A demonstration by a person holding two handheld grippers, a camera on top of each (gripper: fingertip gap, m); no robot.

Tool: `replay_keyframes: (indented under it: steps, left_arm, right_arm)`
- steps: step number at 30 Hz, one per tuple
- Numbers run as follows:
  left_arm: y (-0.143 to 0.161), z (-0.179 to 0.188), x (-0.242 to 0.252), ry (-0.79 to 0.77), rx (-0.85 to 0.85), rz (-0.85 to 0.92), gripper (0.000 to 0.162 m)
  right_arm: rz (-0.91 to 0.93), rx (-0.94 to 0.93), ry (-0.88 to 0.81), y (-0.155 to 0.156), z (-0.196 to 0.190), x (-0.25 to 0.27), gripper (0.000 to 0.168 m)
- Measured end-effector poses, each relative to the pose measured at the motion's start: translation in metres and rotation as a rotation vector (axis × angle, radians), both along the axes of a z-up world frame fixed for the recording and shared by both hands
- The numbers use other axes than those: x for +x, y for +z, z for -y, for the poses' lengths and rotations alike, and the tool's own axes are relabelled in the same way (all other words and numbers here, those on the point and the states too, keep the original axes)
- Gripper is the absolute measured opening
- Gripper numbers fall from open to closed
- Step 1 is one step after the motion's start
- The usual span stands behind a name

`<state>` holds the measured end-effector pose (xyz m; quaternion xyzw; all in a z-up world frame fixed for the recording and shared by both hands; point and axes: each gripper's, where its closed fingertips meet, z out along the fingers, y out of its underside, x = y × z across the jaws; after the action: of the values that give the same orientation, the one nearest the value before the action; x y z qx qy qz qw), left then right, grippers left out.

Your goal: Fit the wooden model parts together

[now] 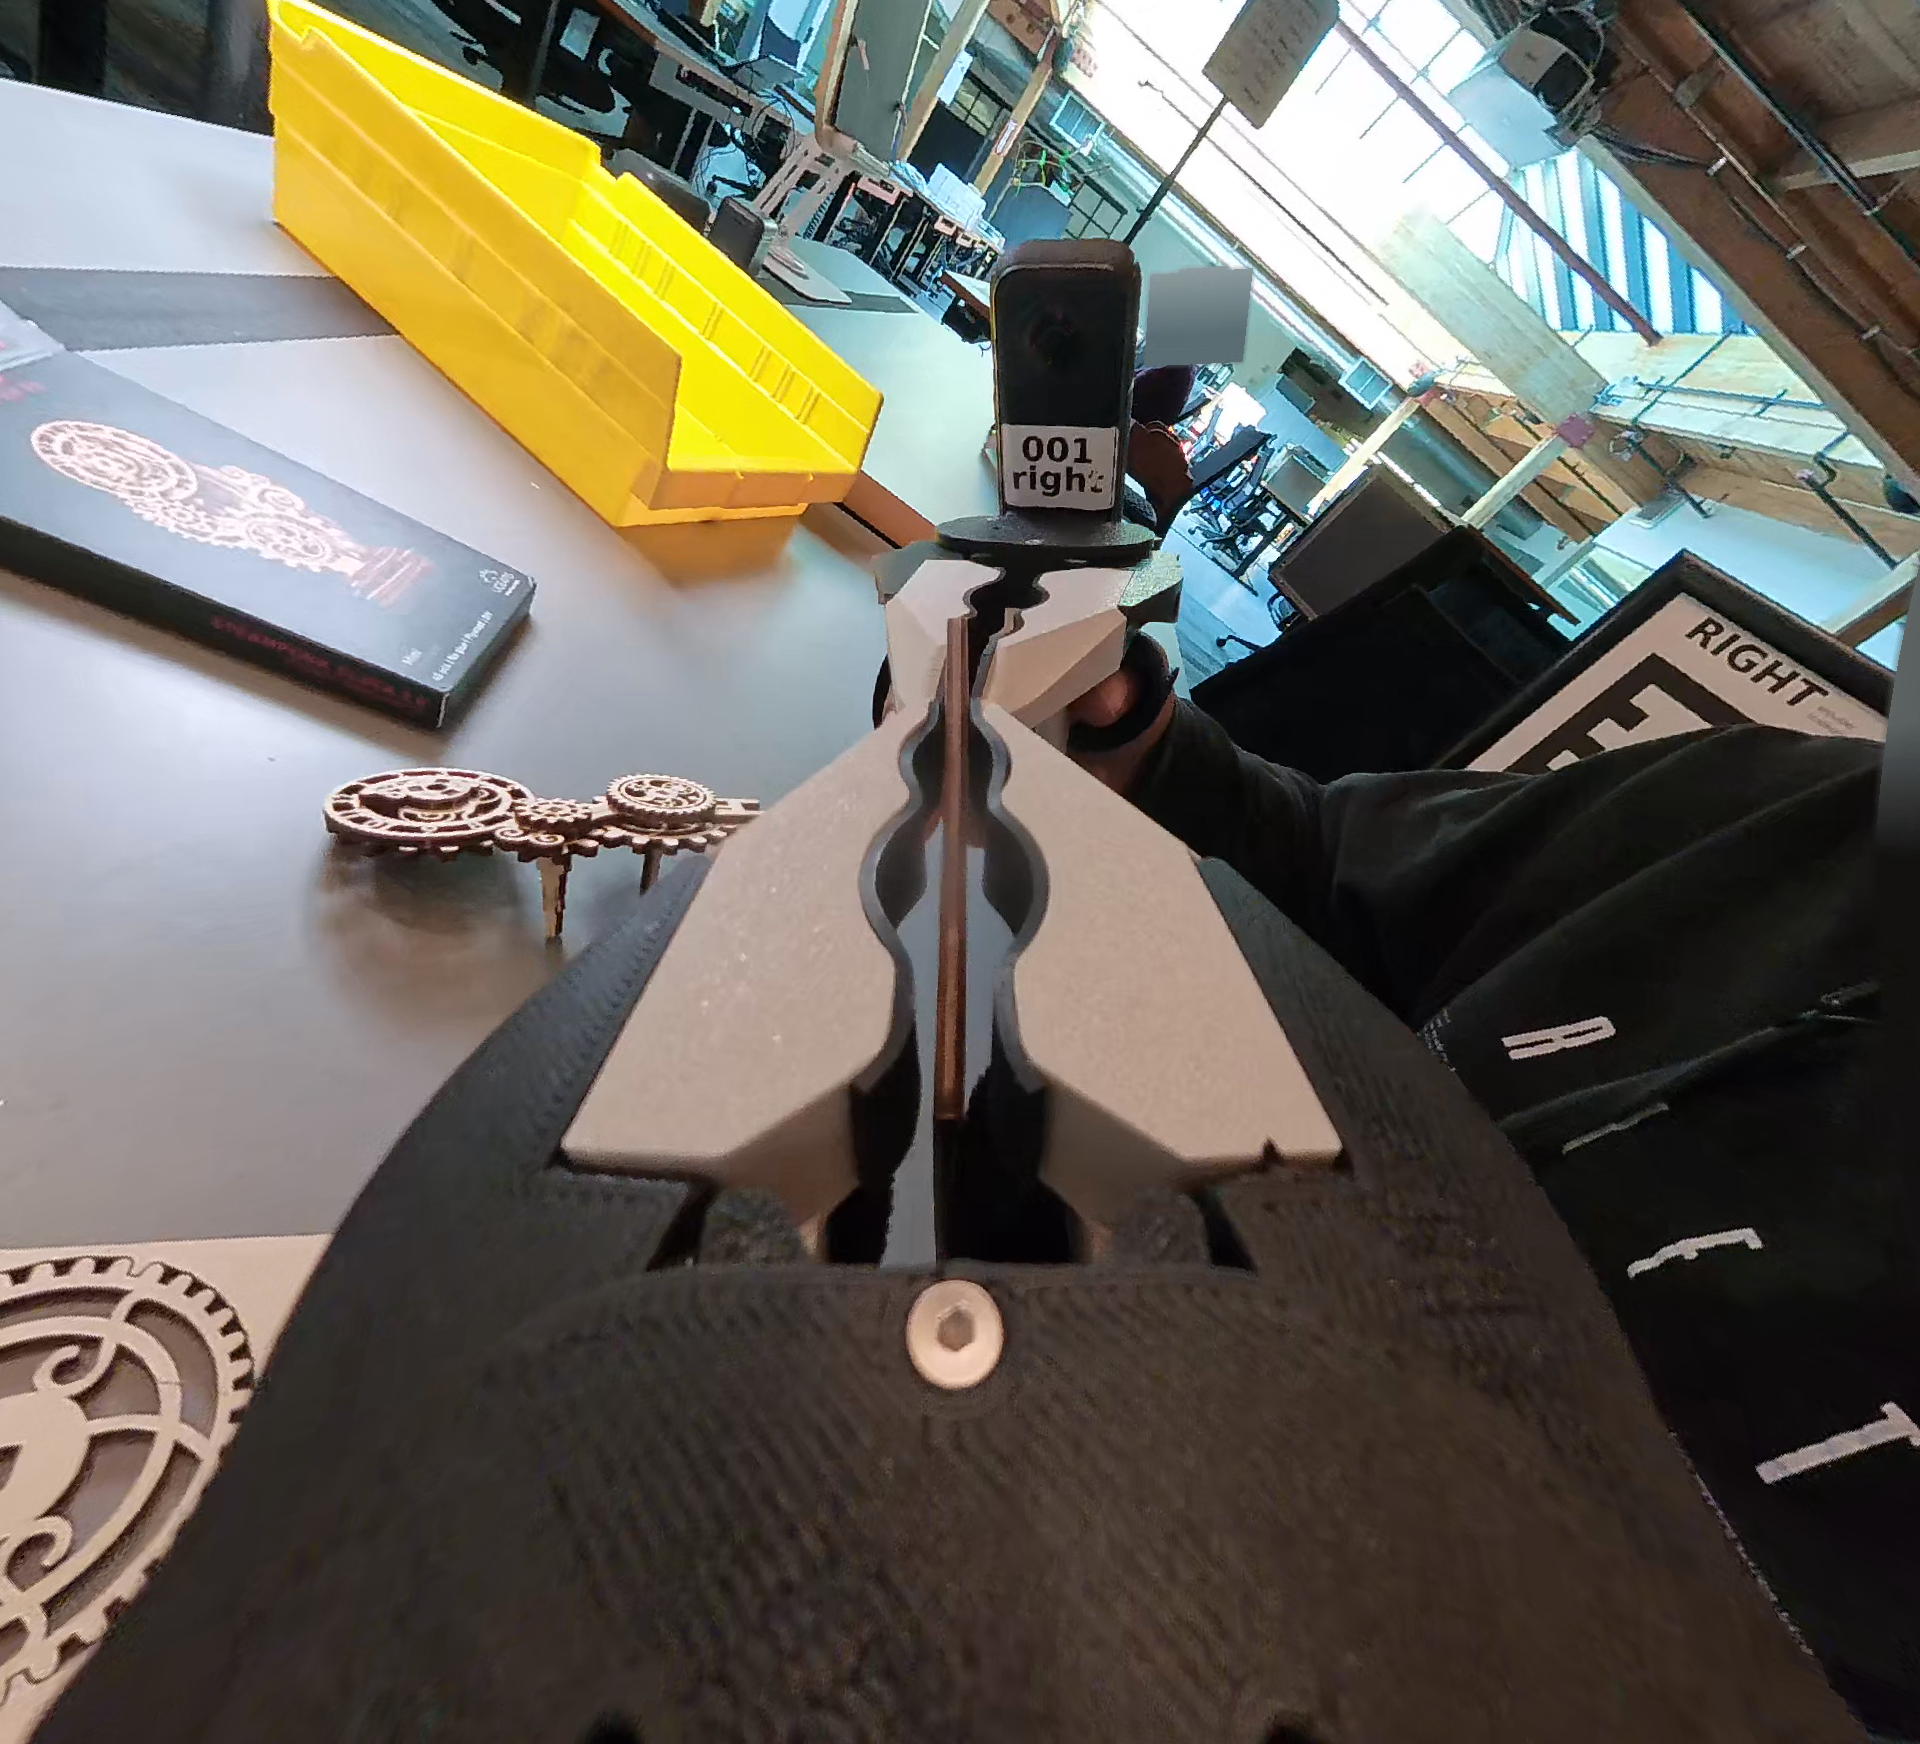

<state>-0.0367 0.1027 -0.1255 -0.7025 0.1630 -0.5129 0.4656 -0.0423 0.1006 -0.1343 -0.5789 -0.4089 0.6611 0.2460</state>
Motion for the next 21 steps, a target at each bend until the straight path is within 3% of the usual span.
replay_keyframes:
  steps: [11,16,21]
  left_arm:
    - [-0.006,-0.001,0.0,0.045,0.003,-0.058,0.002]
    - [-0.009,-0.006,-0.004,0.051,-0.02,-0.004,0.002]
    - [-0.011,-0.004,-0.002,-0.002,-0.052,0.072,0.002]
  right_arm:
    - [0.063,0.113,-0.057,-0.007,-0.003,-0.001,0.002]
    - [0.111,0.318,-0.186,-0.01,-0.01,-0.004,0.003]
    - [0.06,0.112,-0.06,-0.006,-0.009,0.004,0.013]
